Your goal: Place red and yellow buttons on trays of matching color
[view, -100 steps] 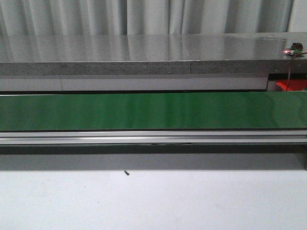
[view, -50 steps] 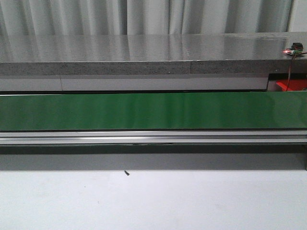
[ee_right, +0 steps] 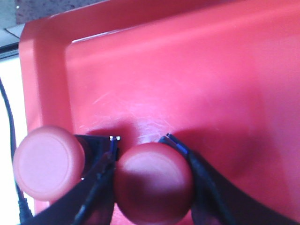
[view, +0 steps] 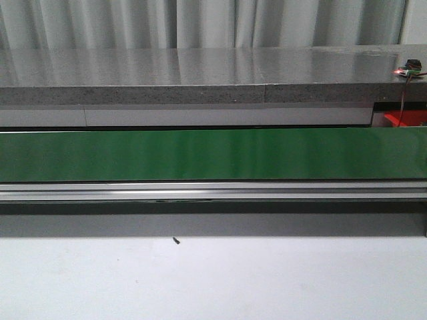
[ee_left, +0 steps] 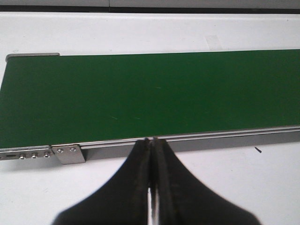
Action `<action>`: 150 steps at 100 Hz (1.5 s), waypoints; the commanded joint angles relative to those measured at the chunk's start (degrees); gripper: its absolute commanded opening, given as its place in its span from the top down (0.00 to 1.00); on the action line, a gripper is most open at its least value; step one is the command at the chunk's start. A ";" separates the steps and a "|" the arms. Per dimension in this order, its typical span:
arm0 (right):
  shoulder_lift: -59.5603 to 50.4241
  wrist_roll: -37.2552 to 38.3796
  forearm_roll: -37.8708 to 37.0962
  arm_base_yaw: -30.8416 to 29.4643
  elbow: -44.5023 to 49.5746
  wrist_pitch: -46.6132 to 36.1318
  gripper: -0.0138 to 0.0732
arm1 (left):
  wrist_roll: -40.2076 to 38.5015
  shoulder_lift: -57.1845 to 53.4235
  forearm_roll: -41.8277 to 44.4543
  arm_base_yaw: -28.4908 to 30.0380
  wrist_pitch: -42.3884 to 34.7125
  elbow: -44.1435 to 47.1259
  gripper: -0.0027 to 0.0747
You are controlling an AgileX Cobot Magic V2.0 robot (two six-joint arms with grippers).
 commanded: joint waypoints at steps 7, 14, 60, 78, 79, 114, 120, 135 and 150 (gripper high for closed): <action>-3.41 -0.02 1.17 -0.40 -1.99 -2.54 0.37 | -0.03 -0.11 -1.54 -0.44 -4.60 -1.48 0.99; -3.41 -0.02 1.17 -0.40 -1.99 -2.54 0.27 | -0.03 -0.11 -1.54 -0.44 -4.69 -1.48 0.99; -11.32 -1.11 -1.31 0.11 -1.37 -2.44 0.27 | -0.03 -0.11 -1.54 -0.44 -4.69 -1.48 0.99; -17.19 -2.86 -1.49 2.28 2.19 -2.52 0.50 | -0.03 -0.11 -1.54 -0.44 -4.69 -1.48 0.99; -17.42 -2.91 -1.49 2.36 2.35 -2.52 0.53 | -0.03 -0.11 -1.54 -0.44 -4.69 -1.48 0.99; -29.82 -3.23 -1.49 8.40 13.87 -5.95 0.98 | -0.03 -0.11 -1.54 -0.44 -4.69 -1.48 0.99; -32.15 -3.23 -1.49 9.53 16.37 -6.81 0.98 | -0.03 -0.11 -1.54 -0.44 -4.69 -1.48 0.99; -37.72 -3.23 -1.49 11.96 22.79 -9.58 0.98 | -0.03 -0.11 -1.54 -0.44 -4.69 -1.48 0.99; -44.04 -3.23 -1.55 13.64 29.82 -13.14 0.98 | -0.03 -0.11 -1.54 -0.44 -4.69 -1.48 0.99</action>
